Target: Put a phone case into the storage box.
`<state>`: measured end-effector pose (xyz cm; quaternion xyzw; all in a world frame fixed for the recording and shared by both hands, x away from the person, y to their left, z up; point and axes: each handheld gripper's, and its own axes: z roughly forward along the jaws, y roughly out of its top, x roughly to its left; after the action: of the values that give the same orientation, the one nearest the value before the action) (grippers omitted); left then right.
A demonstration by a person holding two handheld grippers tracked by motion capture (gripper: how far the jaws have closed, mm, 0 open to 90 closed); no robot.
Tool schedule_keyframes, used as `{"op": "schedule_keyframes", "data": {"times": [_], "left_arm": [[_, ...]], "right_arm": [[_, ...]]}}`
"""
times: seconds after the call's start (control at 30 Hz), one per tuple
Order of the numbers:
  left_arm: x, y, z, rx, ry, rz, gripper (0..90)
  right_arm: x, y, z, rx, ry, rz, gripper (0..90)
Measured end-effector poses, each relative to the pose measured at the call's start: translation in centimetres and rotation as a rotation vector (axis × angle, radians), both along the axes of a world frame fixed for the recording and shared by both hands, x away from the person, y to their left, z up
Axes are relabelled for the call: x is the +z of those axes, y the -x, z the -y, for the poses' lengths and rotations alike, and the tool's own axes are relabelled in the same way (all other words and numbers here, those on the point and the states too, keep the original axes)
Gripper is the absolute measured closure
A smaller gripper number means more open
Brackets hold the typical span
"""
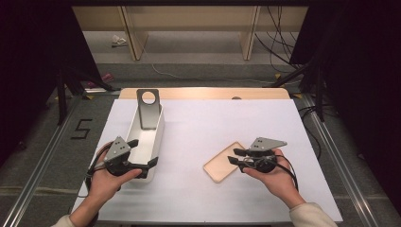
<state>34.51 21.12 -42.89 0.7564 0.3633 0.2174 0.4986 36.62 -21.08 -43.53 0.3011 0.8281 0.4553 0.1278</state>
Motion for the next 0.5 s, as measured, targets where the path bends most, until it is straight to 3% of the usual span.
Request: {"op": "schedule_keyframes", "data": {"times": [0.03, 0.07, 0.13, 0.17, 0.23, 0.3, 0.37, 0.5], "left_arm": [[0.0, 0.0, 0.1, -0.001, 0.0, 0.002, 3.0], [0.0, 0.0, 0.1, -0.003, -0.001, 0.003, 3.2], [0.0, 0.0, 0.1, -0.004, -0.004, 0.001, 3.3], [0.0, 0.1, 0.1, -0.003, -0.003, 0.0, 3.5], [0.0, 0.1, 0.1, -0.005, -0.005, 0.001, 3.6], [0.0, 0.1, 0.1, -0.008, -0.005, 0.001, 3.7], [0.0, 0.1, 0.2, -0.009, -0.005, 0.001, 3.7], [-0.1, 0.0, 0.2, -0.011, -0.004, 0.002, 4.0]], "right_arm": [[0.0, 0.0, 0.0, 0.0, 0.0, 0.0, 70.8], [-0.4, 0.0, -0.6, 0.007, 0.019, -0.036, 82.3], [-0.5, -0.1, -0.9, 0.011, 0.03, -0.053, 86.9], [-0.9, -0.2, -1.6, 0.014, 0.054, -0.091, 90.0], [-1.0, -0.2, -1.9, 0.014, 0.066, -0.107, 90.0], [-1.6, -0.4, -3.1, 0.03, 0.112, -0.162, 90.0], [-1.7, -0.4, -3.4, 0.034, 0.121, -0.171, 90.0], [-2.4, -0.6, -5.0, 0.06, 0.173, -0.23, 90.0]]}}
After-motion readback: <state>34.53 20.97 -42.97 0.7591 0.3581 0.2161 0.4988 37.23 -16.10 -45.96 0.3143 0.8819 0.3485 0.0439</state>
